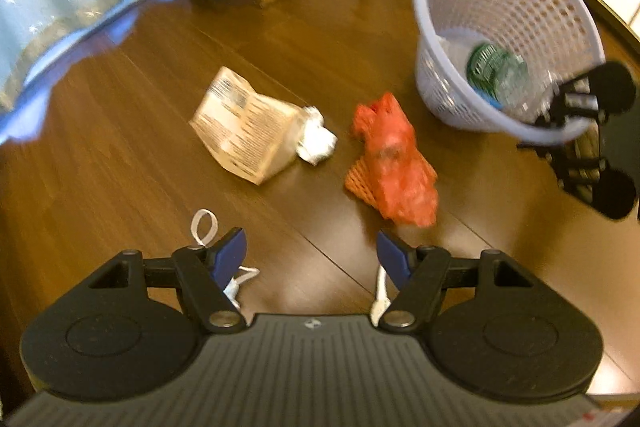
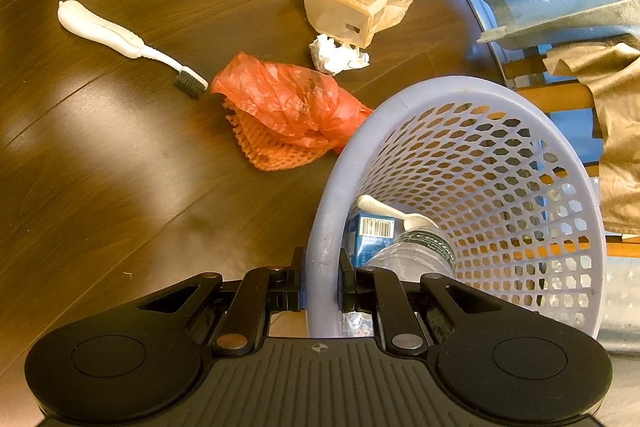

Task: Collect trash
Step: 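Move the left tool down to the white toothbrush handle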

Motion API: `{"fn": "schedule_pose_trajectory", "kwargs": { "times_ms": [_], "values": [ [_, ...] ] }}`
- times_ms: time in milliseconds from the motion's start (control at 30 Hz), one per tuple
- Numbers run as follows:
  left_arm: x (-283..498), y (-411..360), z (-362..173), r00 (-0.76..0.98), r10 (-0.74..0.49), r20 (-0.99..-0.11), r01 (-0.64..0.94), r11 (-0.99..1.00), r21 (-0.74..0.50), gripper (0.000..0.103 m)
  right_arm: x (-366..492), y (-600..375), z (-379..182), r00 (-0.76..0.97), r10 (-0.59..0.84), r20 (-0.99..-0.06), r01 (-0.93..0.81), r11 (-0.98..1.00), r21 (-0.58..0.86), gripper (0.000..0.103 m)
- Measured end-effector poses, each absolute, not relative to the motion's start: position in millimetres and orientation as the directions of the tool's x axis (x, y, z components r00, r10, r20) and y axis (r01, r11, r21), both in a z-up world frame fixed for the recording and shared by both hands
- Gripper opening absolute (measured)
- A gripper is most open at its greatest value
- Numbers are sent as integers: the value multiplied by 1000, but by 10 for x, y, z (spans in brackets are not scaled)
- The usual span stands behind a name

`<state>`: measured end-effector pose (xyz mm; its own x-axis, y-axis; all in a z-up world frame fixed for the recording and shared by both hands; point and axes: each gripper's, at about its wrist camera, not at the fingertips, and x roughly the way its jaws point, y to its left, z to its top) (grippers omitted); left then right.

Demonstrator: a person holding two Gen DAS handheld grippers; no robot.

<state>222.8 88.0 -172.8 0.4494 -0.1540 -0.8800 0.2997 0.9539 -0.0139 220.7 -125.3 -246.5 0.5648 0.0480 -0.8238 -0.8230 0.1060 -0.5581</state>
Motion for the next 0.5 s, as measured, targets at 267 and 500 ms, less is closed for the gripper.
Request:
{"fn": "schedule_pose_trajectory", "kwargs": {
  "times_ms": [267,500],
  "values": [
    [1970,533,-2171,392,-170,-904,407,913,5,62,2224,-1259,-2470,564,47,-825,-823,111,-557,10],
    [1813,377,-2586,350,-133,-927,428,903,32,53,2234,-1266,-2472,564,48,-824,-823,112,-557,10]
  ]
}}
